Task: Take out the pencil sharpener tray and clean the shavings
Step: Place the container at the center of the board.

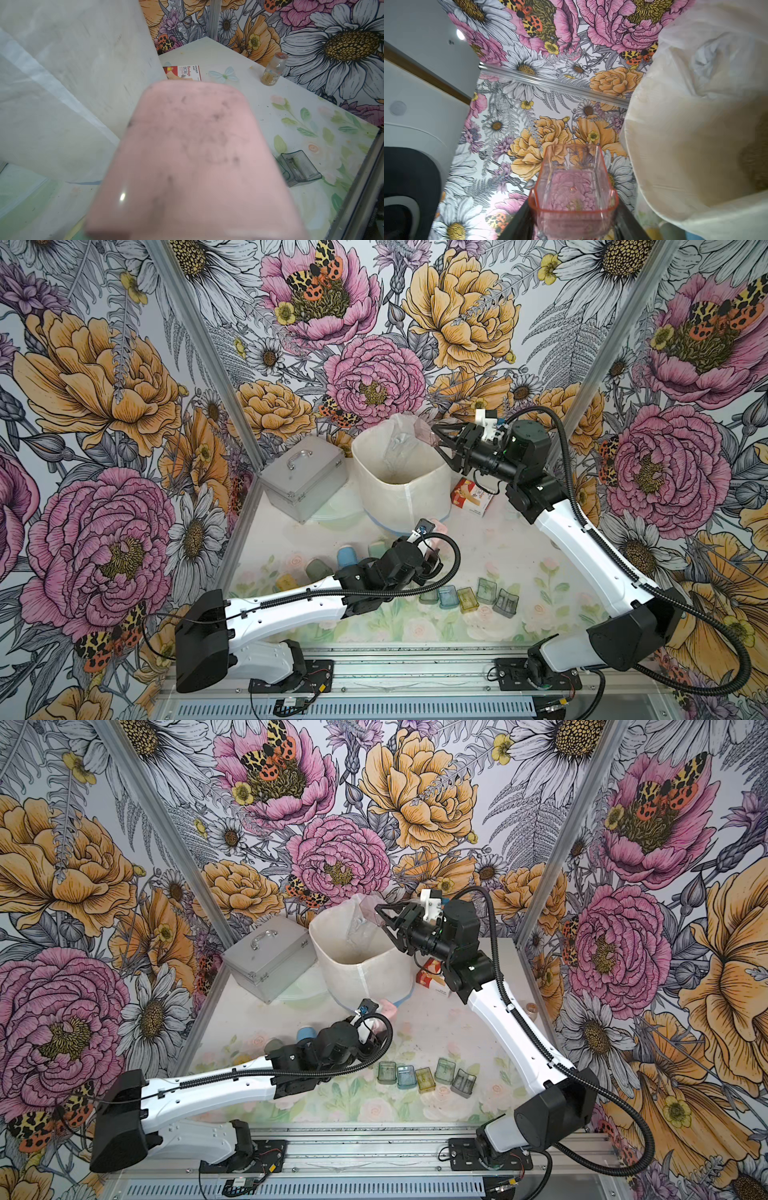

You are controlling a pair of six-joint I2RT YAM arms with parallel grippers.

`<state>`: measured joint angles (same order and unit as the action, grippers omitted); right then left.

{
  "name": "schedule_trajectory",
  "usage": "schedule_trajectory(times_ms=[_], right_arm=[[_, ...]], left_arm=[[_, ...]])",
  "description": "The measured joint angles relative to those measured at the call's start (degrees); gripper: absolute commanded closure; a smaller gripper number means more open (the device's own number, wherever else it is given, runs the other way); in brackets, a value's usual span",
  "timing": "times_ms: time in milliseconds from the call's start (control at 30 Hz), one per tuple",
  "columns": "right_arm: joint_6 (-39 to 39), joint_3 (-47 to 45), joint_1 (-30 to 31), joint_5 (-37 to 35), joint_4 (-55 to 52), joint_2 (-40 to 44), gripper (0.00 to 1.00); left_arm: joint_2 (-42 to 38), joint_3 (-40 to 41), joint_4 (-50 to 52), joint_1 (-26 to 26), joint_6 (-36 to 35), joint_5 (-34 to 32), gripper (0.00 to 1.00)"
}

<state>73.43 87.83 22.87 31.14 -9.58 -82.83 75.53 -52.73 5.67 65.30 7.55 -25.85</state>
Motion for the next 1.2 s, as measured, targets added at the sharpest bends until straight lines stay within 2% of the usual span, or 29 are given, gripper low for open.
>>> schedule_trajectory(times_ms=[200, 467, 767, 1200], right_arm=[[-18.60, 0.11, -0.04, -5.62, -14.43, 3.37, 0.66], [-32.70, -0.02, -0.09, -11.04, -20.87, 10.23, 0.66], [-39.78, -4.94, -0.74, -17.92, -25.53, 16.35, 0.66], [-43.08, -13.77, -2.49, -25.07, -35.85, 27.15, 0.66]], left_arm=[[3.85, 0.70, -5.79, 0.00, -0.59, 0.00, 1.00], [10.29, 0.68, -10.88, -0.22, -1.62, 0.44, 1.00], [15.13, 0.57, -16.00, -1.86, -1.73, 2.14, 1.00], [18.75, 0.52, -23.61, -2.45, -1.73, 3.43, 1.00]])
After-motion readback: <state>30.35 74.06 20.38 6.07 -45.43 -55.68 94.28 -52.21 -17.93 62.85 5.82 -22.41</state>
